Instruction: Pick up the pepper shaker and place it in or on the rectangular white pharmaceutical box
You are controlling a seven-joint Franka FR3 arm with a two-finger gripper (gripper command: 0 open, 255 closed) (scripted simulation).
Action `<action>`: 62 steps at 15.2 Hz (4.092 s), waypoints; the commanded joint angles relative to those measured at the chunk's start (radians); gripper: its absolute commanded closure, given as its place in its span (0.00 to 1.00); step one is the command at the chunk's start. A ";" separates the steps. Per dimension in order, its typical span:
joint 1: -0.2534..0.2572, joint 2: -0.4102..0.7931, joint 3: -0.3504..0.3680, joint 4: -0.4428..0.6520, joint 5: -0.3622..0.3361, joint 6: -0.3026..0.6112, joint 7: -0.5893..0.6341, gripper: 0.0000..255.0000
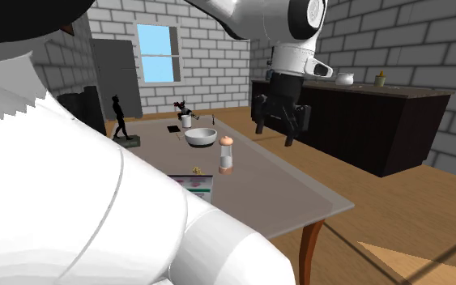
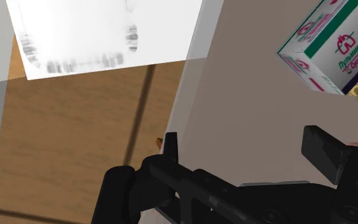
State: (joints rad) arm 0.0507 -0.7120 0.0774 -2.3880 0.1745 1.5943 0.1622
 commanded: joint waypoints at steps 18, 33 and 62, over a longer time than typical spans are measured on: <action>0.081 0.564 0.288 0.290 0.054 0.377 0.304 0.00; 0.249 1.151 0.350 0.864 -0.201 0.423 0.585 0.00; 0.271 1.197 0.343 0.868 -0.219 0.466 0.601 1.00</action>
State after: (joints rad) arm 0.3218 0.4873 0.4196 -1.5292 -0.0452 2.0711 0.7633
